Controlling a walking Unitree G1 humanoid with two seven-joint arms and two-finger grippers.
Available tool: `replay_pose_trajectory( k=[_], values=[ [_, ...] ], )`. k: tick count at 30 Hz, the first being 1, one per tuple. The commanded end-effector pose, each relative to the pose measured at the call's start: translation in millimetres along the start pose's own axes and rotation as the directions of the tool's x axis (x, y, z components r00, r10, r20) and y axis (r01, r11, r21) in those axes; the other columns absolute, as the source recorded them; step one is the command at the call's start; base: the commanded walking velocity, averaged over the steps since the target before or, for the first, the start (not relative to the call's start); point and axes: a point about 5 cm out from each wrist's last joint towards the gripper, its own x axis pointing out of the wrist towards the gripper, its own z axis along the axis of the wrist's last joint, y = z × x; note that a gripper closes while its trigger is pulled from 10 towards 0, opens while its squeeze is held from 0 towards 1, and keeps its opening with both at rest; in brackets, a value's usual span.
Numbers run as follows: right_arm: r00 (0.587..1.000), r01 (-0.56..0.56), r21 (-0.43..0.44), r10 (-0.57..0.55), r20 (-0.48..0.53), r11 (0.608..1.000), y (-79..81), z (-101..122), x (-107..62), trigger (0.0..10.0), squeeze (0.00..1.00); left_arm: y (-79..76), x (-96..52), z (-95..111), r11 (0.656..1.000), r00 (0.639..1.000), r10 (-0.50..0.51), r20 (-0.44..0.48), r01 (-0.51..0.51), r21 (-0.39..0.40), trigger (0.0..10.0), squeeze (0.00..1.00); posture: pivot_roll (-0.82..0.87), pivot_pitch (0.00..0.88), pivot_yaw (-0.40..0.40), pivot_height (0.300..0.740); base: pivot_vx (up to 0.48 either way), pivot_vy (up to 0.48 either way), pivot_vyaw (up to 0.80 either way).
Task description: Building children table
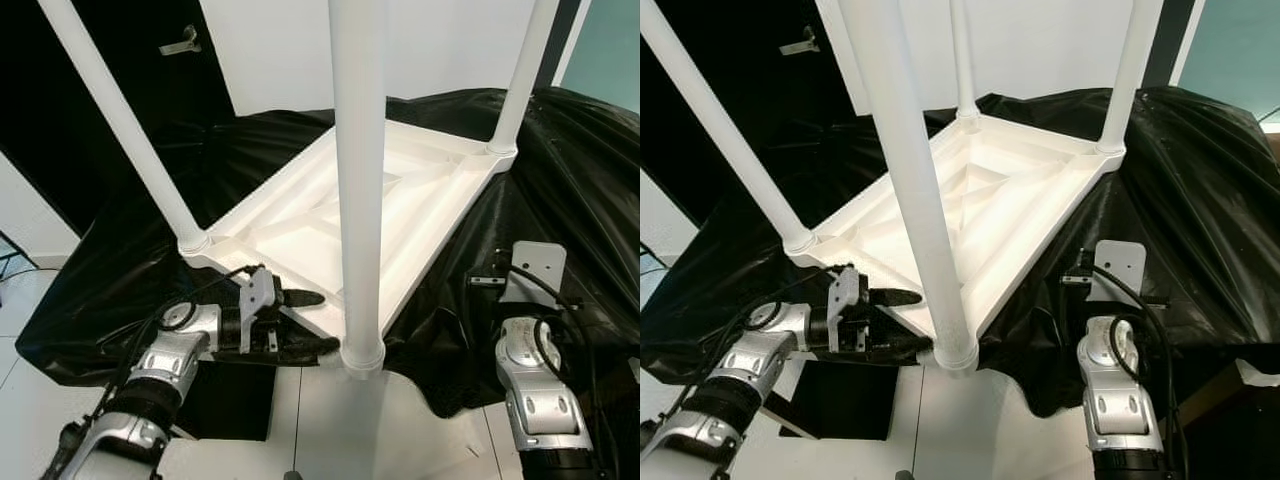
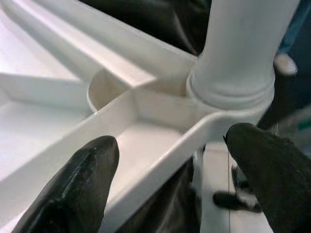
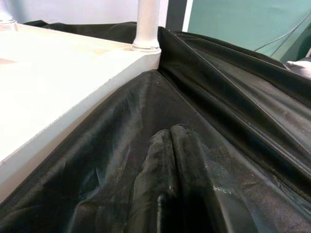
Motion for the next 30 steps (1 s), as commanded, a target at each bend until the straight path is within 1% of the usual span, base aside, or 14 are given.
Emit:
replay_pose_trajectory(
  k=[1, 4, 5, 7, 8, 9, 13, 14, 15, 16, 19, 26, 29, 30],
  values=[
    [1.0, -0.004, 0.006, 0.004, -0.015, 1.0, 3.4, -2, 0.1, 10.0, 0.0, 2.0, -1.7, -4, 0.999, 0.999, 0.042, -0.033, -0.042, 0.005, 10.0, 0.0, -0.09, 0.0, 0.092, 0.74, 0.0, 0.0, 0.0],
    [1.0, -0.003, 0.007, 0.003, -0.015, 1.0, 3.4, -2, 0.1, 10.0, 0.0, 1.8, -2.1, -6, 1.0, 0.999, 0.031, -0.038, -0.031, -0.003, 10.0, 0.0, -0.09, 0.0, 0.093, 0.74, 0.0, 0.0, 0.0],
    [1.0, -0.001, 0.009, 0.001, -0.016, 1.0, 3.3, -2, 0.1, 10.0, 0.0, 1.8, -1.4, -9, 1.0, 0.997, 0.03, -0.069, -0.03, 0.006, 10.0, 0.0, -0.08, 0.0, 0.095, 0.74, 0.0, 0.0, 0.0],
    [1.0, 0.0, 0.01, 0.0, -0.017, 1.0, 3.3, -2, 0.1, 10.0, 0.0, 1.7, -0.6, -10, 0.999, 0.996, 0.032, -0.081, -0.031, 0.011, 10.0, 0.0, -0.08, 0.0, 0.095, 0.74, 0.0, 0.0, 0.0],
    [1.0, -0.001, 0.013, 0.001, -0.017, 1.0, 3.9, -2, -0.1, 10.0, 0.0, 0.6, 6.6, -13, 0.999, 0.994, 0.036, -0.101, -0.035, 0.017, 10.0, 0.0, -0.08, 0.0, 0.096, 0.74, 0.0, 0.0, 0.0],
    [1.0, -0.002, 0.015, 0.002, -0.017, 1.0, 4.4, -2, -0.2, 10.0, 0.0, -0.3, 10.9, -12, 0.999, 0.995, 0.034, -0.095, -0.033, 0.017, 10.0, 0.0, -0.08, 0.0, 0.096, 0.74, 0.0, 0.0, 0.0],
    [1.0, -0.003, 0.017, 0.003, -0.017, 1.0, 4.9, -2, -0.2, 10.0, 0.0, -1.4, 18.1, -10, 1.0, 0.998, 0.028, -0.057, -0.028, 0.002, 10.0, 0.0, -0.08, 0.0, 0.096, 0.74, 0.0, 0.0, 0.0],
    [1.0, -0.003, 0.018, 0.003, -0.017, 1.0, 5.0, -2, -0.2, 10.0, 0.0, -2.5, 25.1, -5, 1.0, 1.0, 0.019, 0.001, -0.019, -0.025, 4.9, 0.0, -0.08, 0.0, 0.096, 0.74, 0.0, 0.0, 0.0],
    [1.0, -0.003, 0.018, 0.003, -0.017, 1.0, 5.0, -2, -0.2, 10.0, 0.0, -2.5, 25.1, -5, 1.0, 1.0, 0.019, 0.001, -0.019, -0.025, 4.9, 0.0, -0.08, 0.0, 0.096, 0.74, 0.0, 0.0, 0.0],
    [1.0, -0.002, 0.019, 0.002, -0.017, 1.0, 4.9, -1, -0.2, 10.0, 0.0, -3.8, 31.9, -2, 0.999, 0.999, 0.01, 0.036, -0.009, -0.039, 0.0, 0.0, -0.08, 0.0, 0.098, 0.74, 0.0, 0.0, 0.0],
    [1.0, 0.002, 0.023, -0.002, -0.019, 1.0, 3.9, -1, -0.2, 10.0, 0.0, -8.1, 46.1, -2, 0.999, 0.999, -0.006, 0.05, 0.008, -0.038, 0.0, 0.0, -0.09, 0.0, 0.101, 0.74, 0.0, 0.0, 0.0],
    [1.0, 0.006, 0.025, -0.005, -0.018, 1.0, 3.1, -1, -0.1, 10.0, 0.0, -8.5, 52.2, -4, 0.999, 1.0, 0.004, 0.03, -0.003, -0.037, 0.0, 0.0, -0.09, 0.0, 0.103, 0.74, 0.0, 0.0, 0.0],
    [1.0, 0.007, 0.026, -0.007, -0.019, 1.0, 2.6, -1, -0.1, 10.0, 0.0, -7.0, 55.2, -5, 0.999, 1.0, 0.026, 0.017, -0.025, -0.048, 0.0, 0.0, -0.1, 0.0, 0.105, 0.74, 0.0, 0.0, 0.0],
    [1.0, 0.009, 0.026, -0.008, -0.019, 1.0, 2.1, -1, 0.0, 10.0, 0.0, -4.9, 58.6, -7, 0.997, 0.998, 0.06, -0.007, -0.061, -0.056, 0.0, 0.0, -0.1, 0.0, 0.106, 0.74, 0.0, 0.0, 0.0]
  ],
)
